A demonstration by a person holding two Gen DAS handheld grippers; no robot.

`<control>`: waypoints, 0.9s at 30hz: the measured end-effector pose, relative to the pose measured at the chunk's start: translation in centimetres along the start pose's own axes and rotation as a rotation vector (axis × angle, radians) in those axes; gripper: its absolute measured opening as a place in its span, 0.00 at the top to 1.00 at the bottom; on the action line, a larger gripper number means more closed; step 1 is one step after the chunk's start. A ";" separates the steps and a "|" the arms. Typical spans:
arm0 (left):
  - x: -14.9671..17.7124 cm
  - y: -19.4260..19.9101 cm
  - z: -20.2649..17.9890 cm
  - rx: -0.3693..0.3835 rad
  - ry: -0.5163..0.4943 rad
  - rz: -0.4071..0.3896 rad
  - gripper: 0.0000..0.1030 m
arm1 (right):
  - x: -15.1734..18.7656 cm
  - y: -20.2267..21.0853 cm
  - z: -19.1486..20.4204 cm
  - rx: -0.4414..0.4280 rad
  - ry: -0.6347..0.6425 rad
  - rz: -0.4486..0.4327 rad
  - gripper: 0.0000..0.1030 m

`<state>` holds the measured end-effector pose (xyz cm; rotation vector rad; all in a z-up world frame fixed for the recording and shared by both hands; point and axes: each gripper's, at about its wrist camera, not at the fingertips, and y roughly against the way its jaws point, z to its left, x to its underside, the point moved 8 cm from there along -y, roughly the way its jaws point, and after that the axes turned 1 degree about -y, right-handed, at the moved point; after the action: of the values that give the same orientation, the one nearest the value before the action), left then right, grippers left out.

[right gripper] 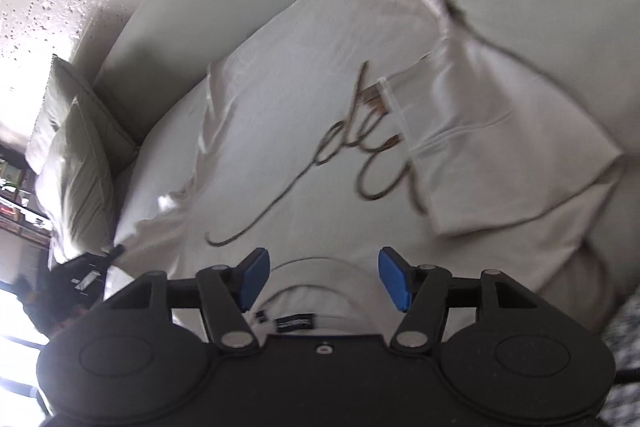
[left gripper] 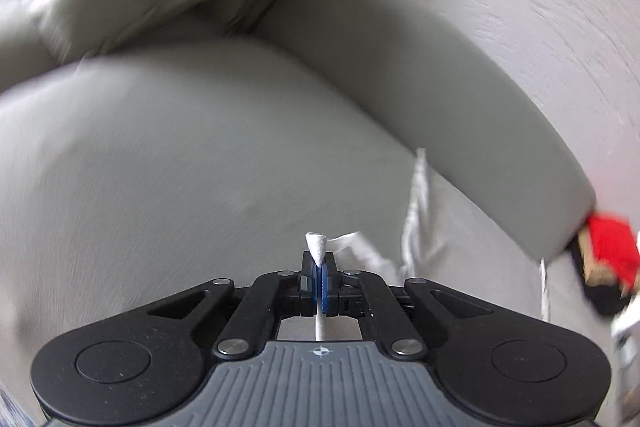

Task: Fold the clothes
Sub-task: 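Grasp the other side edge of the white shirt with the left gripper, then fold the held side edge inward over the signature and open the left gripper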

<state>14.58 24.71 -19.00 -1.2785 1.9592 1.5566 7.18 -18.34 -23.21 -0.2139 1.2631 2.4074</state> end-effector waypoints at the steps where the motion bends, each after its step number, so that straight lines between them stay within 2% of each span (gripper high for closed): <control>1: -0.3 0.5 -1.3 -0.007 -0.063 -0.016 1.00 | 0.0 0.0 -0.6 0.006 -0.013 0.002 0.42; 5: 0.7 2.5 -8.2 -0.010 -0.365 -0.066 1.00 | 0.1 0.1 -2.4 -0.003 -0.059 0.002 0.42; 7: 2.8 3.0 -12.0 0.004 -0.520 -0.056 1.00 | 0.1 0.1 -2.6 -0.018 -0.062 0.004 0.42; 10: 7.6 2.8 -16.4 0.036 -0.733 0.034 0.99 | 0.0 0.1 -2.7 -0.034 -0.061 0.010 0.40; 12: 10.6 2.4 -17.7 0.057 -0.820 0.112 0.97 | -0.1 0.0 -2.8 -0.046 -0.064 0.012 0.39; 13: 11.8 2.1 -17.8 0.057 -0.850 0.151 0.95 | -0.1 -0.1 -2.8 -0.051 -0.066 0.014 0.38; 14: 13.0 1.8 -18.0 0.056 -0.879 0.190 0.84 | -0.2 -0.1 -2.9 -0.056 -0.066 0.015 0.38; 15: 13.8 1.8 -17.9 0.053 -0.888 0.216 0.81 | -0.2 -0.1 -2.9 -0.060 -0.065 0.018 0.38; 17: 14.5 2.1 -17.4 0.053 -0.864 0.251 0.80 | -0.3 -0.1 -3.0 -0.069 -0.063 0.021 0.37; 20: 12.8 3.3 -15.7 0.082 -0.715 0.251 0.63 | -0.4 0.2 -3.1 -0.075 -0.063 0.020 0.36; 22: 10.9 4.5 -13.9 0.095 -0.560 0.222 0.57 | -0.3 0.6 -3.2 -0.078 -0.061 0.016 0.36; 24: 8.7 5.0 -10.6 0.059 -0.392 0.188 0.51 | -0.3 1.1 -3.3 -0.083 -0.057 0.010 0.35; 27: 6.7 4.1 -4.9 0.037 -0.071 0.215 0.50 | -0.2 1.5 -3.6 -0.081 -0.052 0.001 0.35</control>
<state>8.98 17.32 -19.67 -1.0117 2.1272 1.6301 6.55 -22.05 -24.10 -0.1727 1.1442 2.4510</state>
